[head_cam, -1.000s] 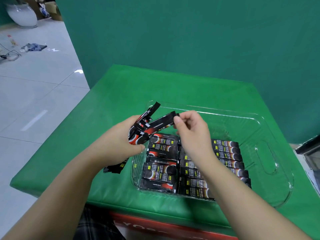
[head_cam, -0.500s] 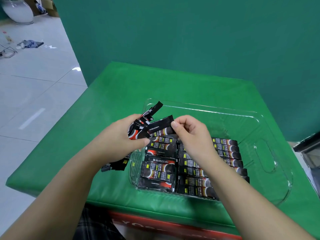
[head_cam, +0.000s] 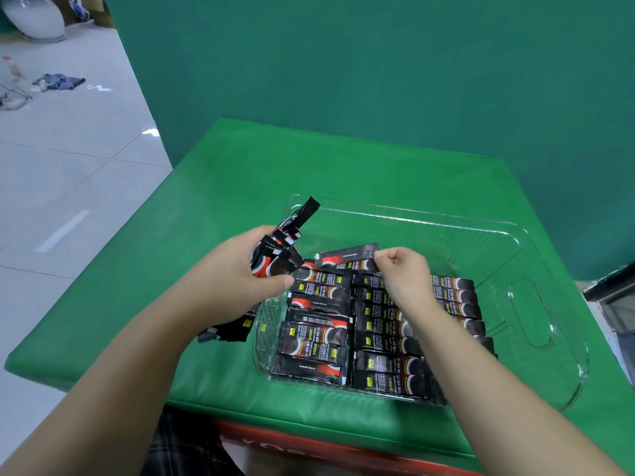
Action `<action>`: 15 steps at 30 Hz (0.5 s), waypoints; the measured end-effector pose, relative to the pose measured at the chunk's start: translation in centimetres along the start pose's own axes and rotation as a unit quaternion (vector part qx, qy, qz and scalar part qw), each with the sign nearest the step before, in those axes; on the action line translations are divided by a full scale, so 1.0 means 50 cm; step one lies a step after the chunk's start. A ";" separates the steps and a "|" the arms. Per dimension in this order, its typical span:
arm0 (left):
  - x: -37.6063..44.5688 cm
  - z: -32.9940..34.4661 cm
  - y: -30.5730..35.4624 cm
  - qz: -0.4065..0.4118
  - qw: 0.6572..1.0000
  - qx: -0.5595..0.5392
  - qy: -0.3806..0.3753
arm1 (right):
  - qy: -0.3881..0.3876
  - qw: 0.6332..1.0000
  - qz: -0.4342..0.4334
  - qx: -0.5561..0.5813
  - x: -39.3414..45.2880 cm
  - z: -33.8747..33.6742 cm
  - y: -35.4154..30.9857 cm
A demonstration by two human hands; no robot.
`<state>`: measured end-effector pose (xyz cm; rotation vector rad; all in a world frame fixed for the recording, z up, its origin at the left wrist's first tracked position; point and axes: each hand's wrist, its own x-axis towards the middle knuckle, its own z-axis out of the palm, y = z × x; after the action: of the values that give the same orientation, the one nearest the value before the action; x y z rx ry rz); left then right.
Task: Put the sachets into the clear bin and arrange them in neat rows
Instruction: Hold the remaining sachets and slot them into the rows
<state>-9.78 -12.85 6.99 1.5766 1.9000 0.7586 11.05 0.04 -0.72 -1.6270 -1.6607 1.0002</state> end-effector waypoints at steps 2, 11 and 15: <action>-0.001 0.000 0.001 0.000 1.000 -0.002 -0.001 | -0.018 1.000 0.009 -0.017 0.010 0.027 -0.004; 0.001 0.000 -0.001 0.006 1.000 -0.005 -0.009 | -0.034 0.994 0.035 -0.096 0.036 0.093 -0.012; 0.003 0.000 -0.002 0.009 1.000 -0.015 -0.011 | -0.041 0.994 0.029 -0.099 0.035 0.093 -0.009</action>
<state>-9.85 -12.72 6.89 1.5785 1.8537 0.7711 6.78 1.30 -3.00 -1.7926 -1.8257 0.9672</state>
